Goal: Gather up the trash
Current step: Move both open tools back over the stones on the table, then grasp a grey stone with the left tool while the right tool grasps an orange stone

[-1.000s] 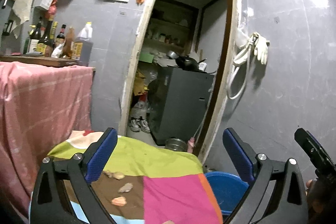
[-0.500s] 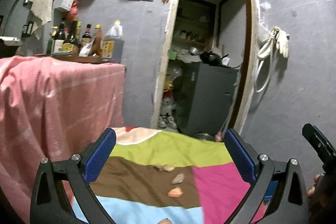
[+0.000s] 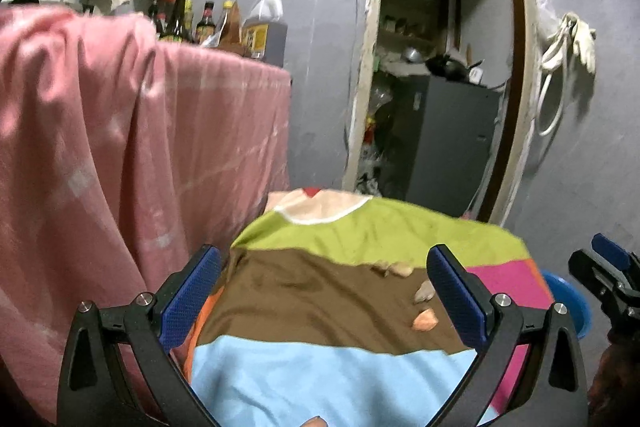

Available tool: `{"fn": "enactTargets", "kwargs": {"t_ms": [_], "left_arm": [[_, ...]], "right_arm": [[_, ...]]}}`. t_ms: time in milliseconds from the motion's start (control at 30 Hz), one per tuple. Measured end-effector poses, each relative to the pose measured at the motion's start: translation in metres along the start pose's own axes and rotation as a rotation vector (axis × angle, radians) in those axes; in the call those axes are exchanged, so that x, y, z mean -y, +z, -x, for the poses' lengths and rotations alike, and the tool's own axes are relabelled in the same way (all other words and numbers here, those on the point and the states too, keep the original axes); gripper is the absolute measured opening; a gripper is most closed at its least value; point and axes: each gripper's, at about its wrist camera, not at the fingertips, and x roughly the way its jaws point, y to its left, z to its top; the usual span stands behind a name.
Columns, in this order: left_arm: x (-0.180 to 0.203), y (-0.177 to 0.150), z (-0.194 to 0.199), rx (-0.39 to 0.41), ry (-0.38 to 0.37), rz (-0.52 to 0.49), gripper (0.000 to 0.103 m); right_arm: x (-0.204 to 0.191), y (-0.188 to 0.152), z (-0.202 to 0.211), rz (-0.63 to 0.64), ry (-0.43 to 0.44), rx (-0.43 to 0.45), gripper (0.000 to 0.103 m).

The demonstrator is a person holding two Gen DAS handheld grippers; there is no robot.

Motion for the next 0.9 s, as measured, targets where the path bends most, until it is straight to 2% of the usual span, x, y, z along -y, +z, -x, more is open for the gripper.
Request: {"fn": "enactTargets", "kwargs": {"t_ms": [200, 367, 467, 600, 667, 767, 833, 900], "left_arm": [[-0.013, -0.010, -0.031, -0.102, 0.020, 0.018, 0.101], [-0.023, -0.012, -0.047, -0.142, 0.049, 0.037, 0.101], [-0.027, -0.015, -0.054, -0.167, 0.075, 0.041, 0.101], [-0.035, -0.019, -0.063, -0.205, 0.094, 0.064, 0.101], [-0.039, -0.020, -0.067, -0.218, 0.097, 0.074, 0.101], [-0.040, -0.020, -0.073, -0.233, 0.093, 0.080, 0.101], [-0.039, -0.020, -0.075, -0.241, 0.087, 0.079, 0.101], [-0.037, -0.019, -0.076, -0.250, 0.069, 0.081, 0.101]], "right_arm": [[-0.010, -0.014, -0.032, 0.022, 0.042, -0.121, 0.103], [-0.019, -0.024, -0.064, 0.042, 0.095, -0.245, 0.103], [-0.025, -0.031, -0.081, 0.060, 0.125, -0.316, 0.098], [-0.034, -0.041, -0.110, 0.070, 0.168, -0.432, 0.084], [-0.035, -0.045, -0.122, 0.062, 0.189, -0.485, 0.081], [-0.037, -0.052, -0.138, 0.045, 0.223, -0.552, 0.071], [-0.038, -0.054, -0.143, 0.048, 0.221, -0.570, 0.060], [-0.038, -0.054, -0.145, 0.047, 0.223, -0.572, 0.053]]}}
